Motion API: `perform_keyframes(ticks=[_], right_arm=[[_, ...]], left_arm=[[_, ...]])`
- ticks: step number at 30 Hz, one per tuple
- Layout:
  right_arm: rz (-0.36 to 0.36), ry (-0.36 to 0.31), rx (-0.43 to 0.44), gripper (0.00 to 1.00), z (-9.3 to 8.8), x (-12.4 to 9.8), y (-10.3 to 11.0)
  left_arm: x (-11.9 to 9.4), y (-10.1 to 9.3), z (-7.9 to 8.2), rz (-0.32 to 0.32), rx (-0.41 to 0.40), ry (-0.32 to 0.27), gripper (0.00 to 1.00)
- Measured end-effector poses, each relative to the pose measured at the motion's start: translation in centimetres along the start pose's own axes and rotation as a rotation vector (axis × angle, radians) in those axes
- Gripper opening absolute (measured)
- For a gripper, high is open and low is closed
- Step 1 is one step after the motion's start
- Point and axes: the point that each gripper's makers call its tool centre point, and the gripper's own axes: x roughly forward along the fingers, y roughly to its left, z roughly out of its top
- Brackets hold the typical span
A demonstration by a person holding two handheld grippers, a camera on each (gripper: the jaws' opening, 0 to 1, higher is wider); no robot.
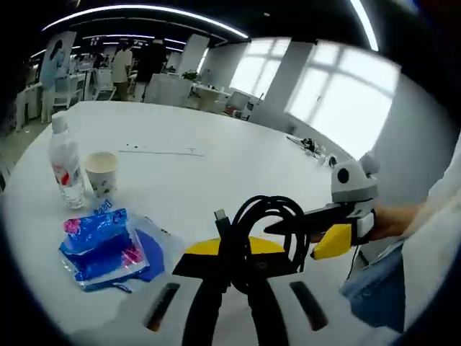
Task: Arrange the tabletop items into an orderly group along one side of the table until the central work area is clear of visible clutter.
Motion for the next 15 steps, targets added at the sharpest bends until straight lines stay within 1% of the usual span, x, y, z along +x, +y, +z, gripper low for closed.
perform_keyframes(ticks=[2,4,5,6,7,8,10,11,12,13,15], right_arm=[[0.003,-0.013,0.018,0.62,0.1,-0.2,0.0],[0.004,-0.006,0.009,0.47,-0.2,-0.4,0.2],[0.000,-0.015,0.001,0.40,-0.1,-0.4,0.1],[-0.017,-0.028,-0.014,0.34,0.1,-0.7,-0.2],[-0.012,-0.033,-0.010,0.31,0.2,-0.8,-0.2],[-0.007,-0.064,0.010,0.26,0.7,-1.1,-0.3],[0.003,-0.099,0.079,0.11,1.3,-1.4,-0.5],[-0.009,-0.096,0.099,0.07,1.3,-1.6,-0.9],[-0.010,-0.097,0.115,0.06,1.4,-1.6,-1.0],[-0.020,-0.086,0.116,0.06,1.3,-1.8,-1.4],[-0.044,-0.097,0.111,0.06,1.6,-2.1,-1.9]], left_arm=[[0.4,-0.4,0.2,-0.013,-0.018,-0.010,0.08],[0.7,-0.8,0.3,-0.022,-0.042,-0.015,0.08],[0.8,-0.8,0.3,-0.023,-0.047,-0.017,0.08],[0.9,-0.9,0.4,-0.024,-0.061,-0.025,0.08],[1.1,-0.9,0.3,-0.024,-0.069,-0.022,0.08],[1.2,-0.8,0.2,-0.018,-0.074,-0.021,0.08],[1.6,-0.7,0.0,-0.010,-0.098,-0.011,0.09],[1.9,-0.7,-0.2,-0.006,-0.101,-0.006,0.09],[2.0,-0.7,-0.3,-0.004,-0.109,-0.001,0.09],[2.4,-0.9,-0.4,-0.006,-0.121,0.002,0.09],[2.8,-1.0,-0.7,-0.008,-0.136,0.013,0.09]])
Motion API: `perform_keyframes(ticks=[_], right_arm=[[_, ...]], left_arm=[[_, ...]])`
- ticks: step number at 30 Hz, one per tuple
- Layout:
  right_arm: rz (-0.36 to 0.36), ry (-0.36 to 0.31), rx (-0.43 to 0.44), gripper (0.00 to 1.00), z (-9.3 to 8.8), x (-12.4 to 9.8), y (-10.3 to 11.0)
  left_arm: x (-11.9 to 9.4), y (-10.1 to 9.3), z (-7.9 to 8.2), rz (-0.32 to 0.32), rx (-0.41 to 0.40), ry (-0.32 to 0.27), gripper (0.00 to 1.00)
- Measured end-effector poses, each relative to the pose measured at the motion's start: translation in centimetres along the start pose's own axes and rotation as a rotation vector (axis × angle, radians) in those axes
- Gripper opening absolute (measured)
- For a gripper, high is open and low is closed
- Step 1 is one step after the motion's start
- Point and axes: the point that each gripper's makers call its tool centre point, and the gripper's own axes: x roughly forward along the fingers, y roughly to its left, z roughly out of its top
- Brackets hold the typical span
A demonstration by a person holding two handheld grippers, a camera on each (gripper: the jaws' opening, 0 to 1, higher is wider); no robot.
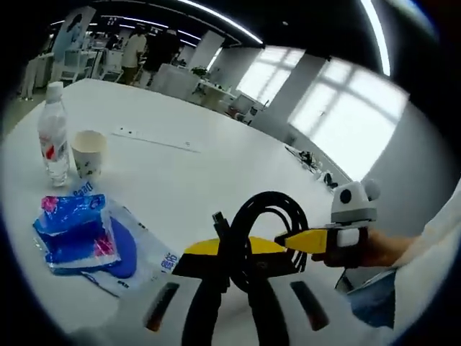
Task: Arrange the tabletop items into an orderly group along one side of the table until the central work area is clear of visible clutter.
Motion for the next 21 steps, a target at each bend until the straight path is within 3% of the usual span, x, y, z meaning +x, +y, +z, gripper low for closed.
perform_keyframes(ticks=[5,9,11,18,21], right_arm=[[-0.111,-0.091,0.125,0.04,2.6,-1.3,-3.1],[-0.229,-0.078,0.117,0.04,3.2,-2.3,-6.2],[-0.247,-0.090,0.124,0.04,3.7,-2.6,-7.2],[-0.327,-0.092,0.124,0.04,5.4,-3.9,-10.7],[-0.361,-0.064,0.122,0.04,5.2,-3.8,-12.2]], left_arm=[[2.3,-0.9,-1.1,-0.014,-0.092,0.037,0.09],[5.0,-1.5,-2.2,-0.018,-0.111,0.083,0.10],[5.9,-1.8,-2.3,-0.011,-0.112,0.098,0.11],[9.4,-3.1,-2.1,-0.005,0.044,0.166,0.13],[10.6,-2.7,-2.6,0.020,0.063,0.200,0.14]])
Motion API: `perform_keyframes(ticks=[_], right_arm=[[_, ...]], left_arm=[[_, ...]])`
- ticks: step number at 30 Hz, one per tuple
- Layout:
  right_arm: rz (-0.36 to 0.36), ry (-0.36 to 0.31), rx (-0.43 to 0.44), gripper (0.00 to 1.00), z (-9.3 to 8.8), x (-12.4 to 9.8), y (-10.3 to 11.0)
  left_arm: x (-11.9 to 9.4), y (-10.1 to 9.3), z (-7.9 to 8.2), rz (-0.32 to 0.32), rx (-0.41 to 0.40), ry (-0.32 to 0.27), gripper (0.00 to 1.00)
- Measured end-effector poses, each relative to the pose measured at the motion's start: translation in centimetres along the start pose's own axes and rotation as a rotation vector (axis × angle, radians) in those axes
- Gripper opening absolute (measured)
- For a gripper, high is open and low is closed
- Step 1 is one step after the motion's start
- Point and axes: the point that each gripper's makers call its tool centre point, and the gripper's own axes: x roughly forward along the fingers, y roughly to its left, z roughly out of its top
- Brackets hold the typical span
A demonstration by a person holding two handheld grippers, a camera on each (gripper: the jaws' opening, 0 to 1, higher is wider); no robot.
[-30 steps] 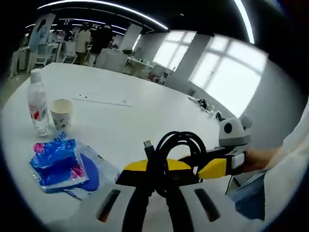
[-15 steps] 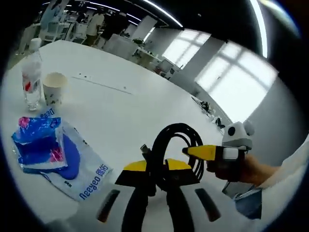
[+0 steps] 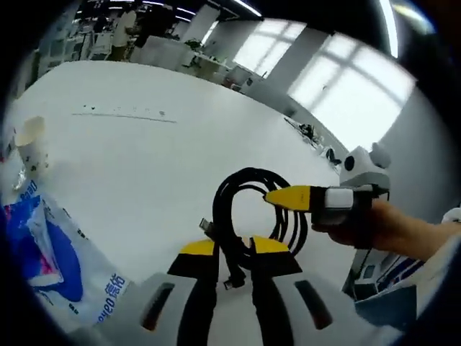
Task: Arrange the tabletop items into an orderly group along one side of the table until the central work area is clear of visible clutter.
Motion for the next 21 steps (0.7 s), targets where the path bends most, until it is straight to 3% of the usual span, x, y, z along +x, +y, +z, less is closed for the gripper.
perform_keyframes(ticks=[2,4,5,8,12,14,17,21], right_arm=[[-0.038,0.009,0.013,0.04,-0.1,0.4,-1.1],[-0.048,0.005,0.019,0.04,0.1,0.8,-1.6],[-0.041,0.025,0.020,0.04,-0.2,1.1,-1.7],[-0.018,0.076,-0.051,0.03,-1.4,2.7,-1.3],[0.015,0.074,0.041,0.02,-1.5,4.2,-0.8],[0.005,0.070,-0.007,0.02,-1.3,4.4,-0.9],[0.008,0.074,0.010,0.02,-1.2,4.5,-1.8],[-0.014,0.071,0.027,0.02,-0.9,4.5,-3.3]], left_arm=[[0.5,1.1,-0.4,0.051,0.015,0.032,0.12],[0.5,2.3,-1.3,0.103,0.117,0.098,0.00],[0.8,2.3,-1.2,0.085,0.149,0.090,0.00],[2.0,0.2,-0.7,-0.013,0.027,0.050,0.00],[3.2,0.7,-0.6,0.035,0.030,0.058,0.00],[3.0,0.4,-0.5,0.026,0.022,0.048,0.00],[2.5,0.8,-1.1,0.026,0.058,0.054,0.00],[1.8,0.8,-0.6,-0.009,-0.007,-0.003,0.00]])
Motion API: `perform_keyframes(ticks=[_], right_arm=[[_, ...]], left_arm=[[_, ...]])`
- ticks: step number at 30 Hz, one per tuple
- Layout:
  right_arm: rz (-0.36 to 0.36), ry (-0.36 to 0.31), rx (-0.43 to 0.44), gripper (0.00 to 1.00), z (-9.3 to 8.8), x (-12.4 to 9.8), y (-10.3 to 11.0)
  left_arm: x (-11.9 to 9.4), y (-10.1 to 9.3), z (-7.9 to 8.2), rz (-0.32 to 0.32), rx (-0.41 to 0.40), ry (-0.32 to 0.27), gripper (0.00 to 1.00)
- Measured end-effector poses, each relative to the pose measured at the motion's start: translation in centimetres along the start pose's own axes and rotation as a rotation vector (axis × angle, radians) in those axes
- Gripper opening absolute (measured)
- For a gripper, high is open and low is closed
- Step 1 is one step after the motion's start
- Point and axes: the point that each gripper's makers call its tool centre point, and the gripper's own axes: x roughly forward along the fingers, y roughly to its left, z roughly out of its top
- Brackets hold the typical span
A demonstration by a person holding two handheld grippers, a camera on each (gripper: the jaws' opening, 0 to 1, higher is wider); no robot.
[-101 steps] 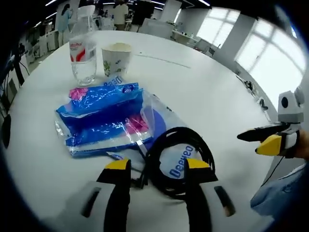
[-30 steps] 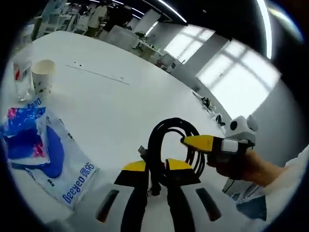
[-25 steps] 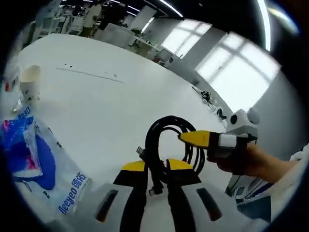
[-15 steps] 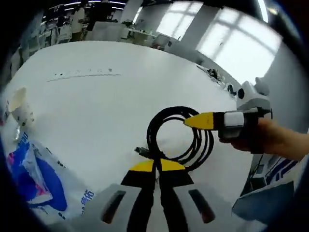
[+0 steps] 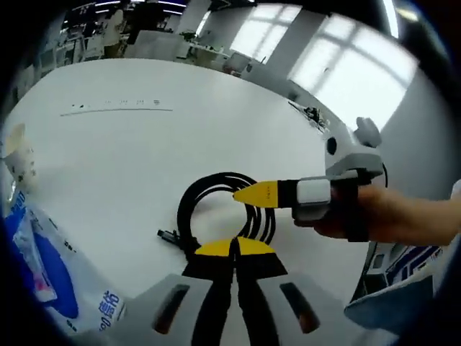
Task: Arrange the tabletop items into an orderly group along one side of the table until the central work area is clear of visible clutter.
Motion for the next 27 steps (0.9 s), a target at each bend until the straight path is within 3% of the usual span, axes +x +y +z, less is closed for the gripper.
perform_keyframes(ticks=[6,14,27], right_arm=[[-0.062,0.006,-0.046,0.03,-0.4,0.5,-1.6],[-0.184,0.029,-0.152,0.04,-1.2,0.7,-3.4],[-0.219,0.008,-0.176,0.05,-0.6,0.8,-3.2]], left_arm=[[-1.1,-0.1,0.2,-0.024,-0.021,-0.065,0.00],[-2.1,0.5,0.2,-0.010,-0.032,-0.091,0.00],[-3.6,-0.2,0.7,-0.023,-0.048,-0.145,0.00]])
